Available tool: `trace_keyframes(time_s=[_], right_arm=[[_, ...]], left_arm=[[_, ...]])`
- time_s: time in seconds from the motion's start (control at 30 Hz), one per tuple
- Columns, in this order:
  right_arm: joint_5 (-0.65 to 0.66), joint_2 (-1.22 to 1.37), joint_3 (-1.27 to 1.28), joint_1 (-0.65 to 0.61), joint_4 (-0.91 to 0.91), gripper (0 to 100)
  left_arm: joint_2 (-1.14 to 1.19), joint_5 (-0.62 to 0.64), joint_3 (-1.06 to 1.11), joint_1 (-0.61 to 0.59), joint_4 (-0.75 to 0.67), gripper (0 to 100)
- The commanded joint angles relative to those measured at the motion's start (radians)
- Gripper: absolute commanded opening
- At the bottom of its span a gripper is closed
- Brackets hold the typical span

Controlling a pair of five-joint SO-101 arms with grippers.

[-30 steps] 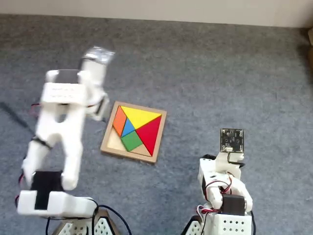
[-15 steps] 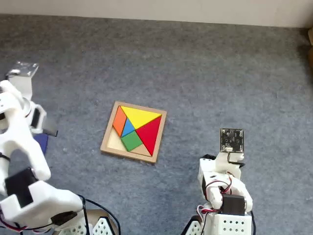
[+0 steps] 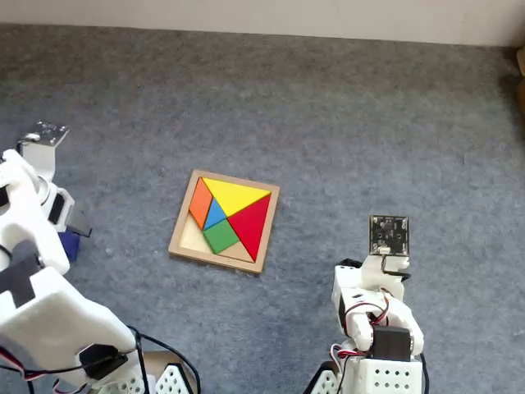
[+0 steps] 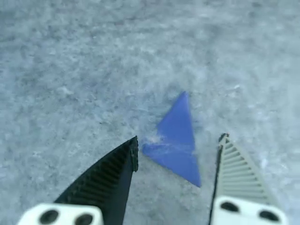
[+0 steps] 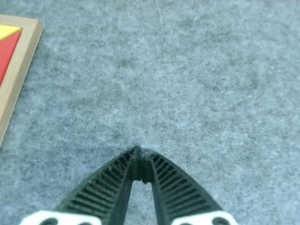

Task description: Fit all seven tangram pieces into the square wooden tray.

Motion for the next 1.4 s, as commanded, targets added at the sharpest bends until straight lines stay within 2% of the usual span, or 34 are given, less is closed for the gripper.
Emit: trace_keyframes(time_s=[0.0, 0.6, 0.77, 1.03, 1.1, 1.23, 1.37], right_arm=[[0.005, -0.005, 0.102, 0.013, -0.01, 1.9], [0.005, -0.007, 0.102, 0.013, -0.01, 1.9], [0.005, -0.007, 0.102, 0.013, -0.01, 1.9], [0.005, -0.007, 0.102, 0.013, -0.01, 1.9], [0.005, -0.007, 0.102, 0.013, -0.01, 1.9], [0.005, -0.005, 0.102, 0.013, -0.01, 1.9], [0.005, -0.005, 0.102, 0.013, -0.01, 1.9]], left_arm=[[0.024, -0.011, -0.035, -0.03, -0.037, 30], [0.087, -0.005, -0.024, -0.059, -0.031, 30], [0.088, -0.008, -0.022, -0.044, -0.029, 23], [0.077, -0.008, 0.038, 0.005, -0.029, 21], [0.076, -0.006, 0.033, 0.019, -0.026, 18], [0.027, -0.006, 0.028, 0.073, 0.057, 10], [-0.094, -0.003, 0.036, 0.133, 0.15, 8]])
